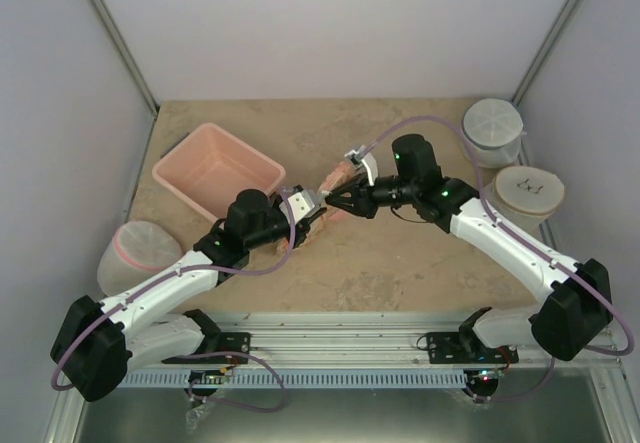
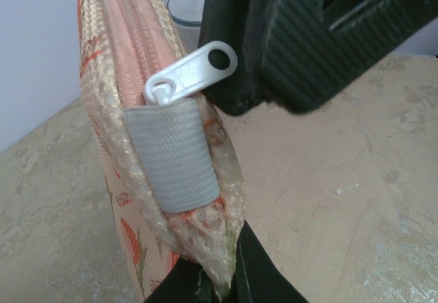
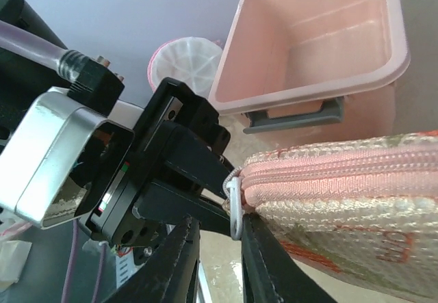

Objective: Unzip the laundry bag and remove the bra

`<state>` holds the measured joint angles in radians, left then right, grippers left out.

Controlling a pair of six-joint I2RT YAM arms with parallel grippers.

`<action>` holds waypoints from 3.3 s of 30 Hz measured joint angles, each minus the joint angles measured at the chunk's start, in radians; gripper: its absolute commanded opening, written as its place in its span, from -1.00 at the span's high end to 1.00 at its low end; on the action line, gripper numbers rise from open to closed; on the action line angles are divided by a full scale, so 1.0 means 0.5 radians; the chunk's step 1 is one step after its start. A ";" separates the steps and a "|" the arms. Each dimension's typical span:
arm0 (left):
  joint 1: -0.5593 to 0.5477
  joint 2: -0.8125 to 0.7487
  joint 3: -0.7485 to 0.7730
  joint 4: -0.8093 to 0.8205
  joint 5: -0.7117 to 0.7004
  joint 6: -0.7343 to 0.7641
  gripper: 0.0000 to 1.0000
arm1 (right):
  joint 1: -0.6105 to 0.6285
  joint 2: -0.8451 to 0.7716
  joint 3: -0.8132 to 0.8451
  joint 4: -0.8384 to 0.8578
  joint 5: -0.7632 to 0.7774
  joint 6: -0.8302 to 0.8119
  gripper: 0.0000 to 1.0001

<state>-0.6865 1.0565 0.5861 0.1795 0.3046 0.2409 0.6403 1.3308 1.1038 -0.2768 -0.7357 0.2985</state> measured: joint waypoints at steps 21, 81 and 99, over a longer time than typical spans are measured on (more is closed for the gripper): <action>0.000 -0.018 -0.107 0.061 0.000 0.216 1.00 | -0.053 -0.011 0.033 -0.250 0.149 -0.047 0.99; 0.002 -0.123 0.072 0.237 0.027 -0.199 1.00 | 0.012 -0.144 0.130 -0.152 0.403 0.007 0.99; 0.000 -0.172 -0.028 0.377 0.045 -0.116 1.00 | -0.657 -0.304 -0.157 -0.173 0.123 -0.067 0.99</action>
<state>-0.6865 0.9707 0.5720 0.3679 0.3271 0.1829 0.3119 1.1786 1.0252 -0.3634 -0.6743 0.2649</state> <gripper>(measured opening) 0.033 0.006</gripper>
